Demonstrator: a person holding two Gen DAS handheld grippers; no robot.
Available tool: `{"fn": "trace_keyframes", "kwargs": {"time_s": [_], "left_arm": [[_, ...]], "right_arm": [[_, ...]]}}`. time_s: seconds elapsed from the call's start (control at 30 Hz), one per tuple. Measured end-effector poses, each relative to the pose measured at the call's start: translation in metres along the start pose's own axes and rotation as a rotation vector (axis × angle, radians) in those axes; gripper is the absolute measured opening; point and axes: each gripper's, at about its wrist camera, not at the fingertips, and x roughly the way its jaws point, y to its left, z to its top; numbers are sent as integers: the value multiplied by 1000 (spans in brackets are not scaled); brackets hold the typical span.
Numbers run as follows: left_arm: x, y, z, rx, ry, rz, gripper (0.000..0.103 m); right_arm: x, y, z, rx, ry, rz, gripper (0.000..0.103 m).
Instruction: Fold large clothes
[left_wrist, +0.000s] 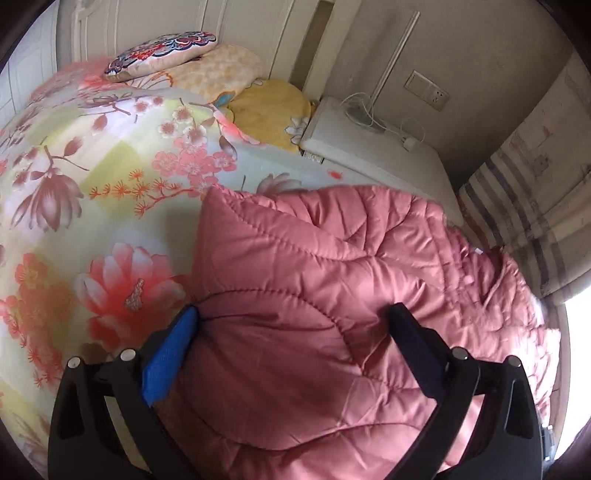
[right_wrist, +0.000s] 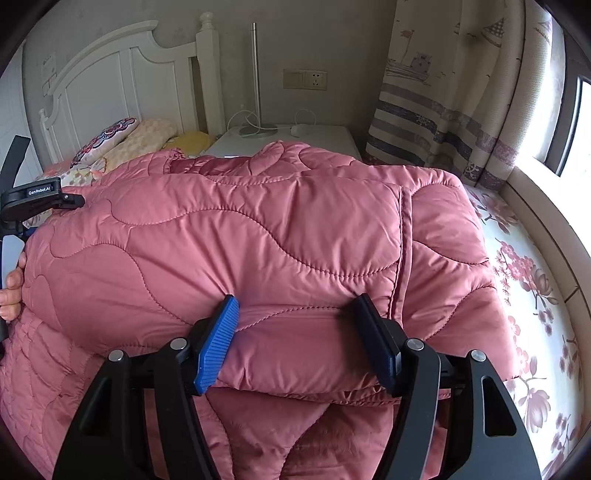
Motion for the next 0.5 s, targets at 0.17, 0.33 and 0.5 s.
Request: {"fn": "trace_keyframes", "kwargs": {"time_s": [0.17, 0.33, 0.5], "left_arm": [[-53, -5, 16, -23, -191, -85, 100], [-20, -43, 0, 164, -111, -10, 100], [17, -33, -13, 183, -63, 25, 101]], "right_arm": [[0, 0, 0, 4, 0, 4, 64], [1, 0, -1, 6, 0, 4, 65], [1, 1, -1, -1, 0, 18, 68]]}}
